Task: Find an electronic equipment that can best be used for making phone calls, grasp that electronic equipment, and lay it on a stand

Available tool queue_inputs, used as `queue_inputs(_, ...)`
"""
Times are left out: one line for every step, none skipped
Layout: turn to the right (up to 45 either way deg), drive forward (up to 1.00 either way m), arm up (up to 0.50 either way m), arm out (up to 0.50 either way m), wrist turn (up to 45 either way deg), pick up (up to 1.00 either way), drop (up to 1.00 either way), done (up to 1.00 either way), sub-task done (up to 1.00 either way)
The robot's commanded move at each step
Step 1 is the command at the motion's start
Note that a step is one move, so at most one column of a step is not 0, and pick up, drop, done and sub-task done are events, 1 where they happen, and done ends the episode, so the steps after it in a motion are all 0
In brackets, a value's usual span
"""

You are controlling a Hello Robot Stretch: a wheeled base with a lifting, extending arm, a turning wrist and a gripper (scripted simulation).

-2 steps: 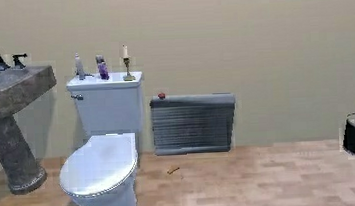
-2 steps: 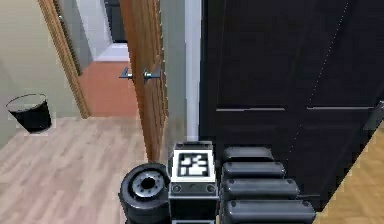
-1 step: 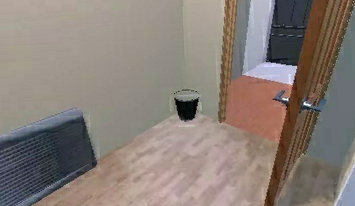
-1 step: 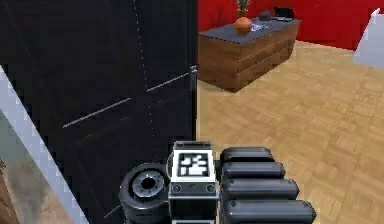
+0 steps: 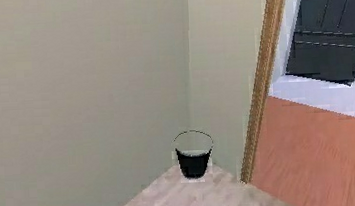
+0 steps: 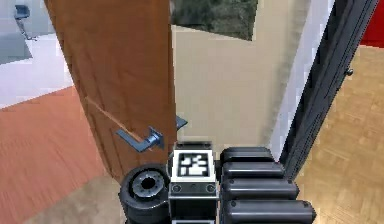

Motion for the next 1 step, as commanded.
queue_inputs(3.0,0.00,0.00,0.00,0.0,0.00,0.00,0.00,0.00)
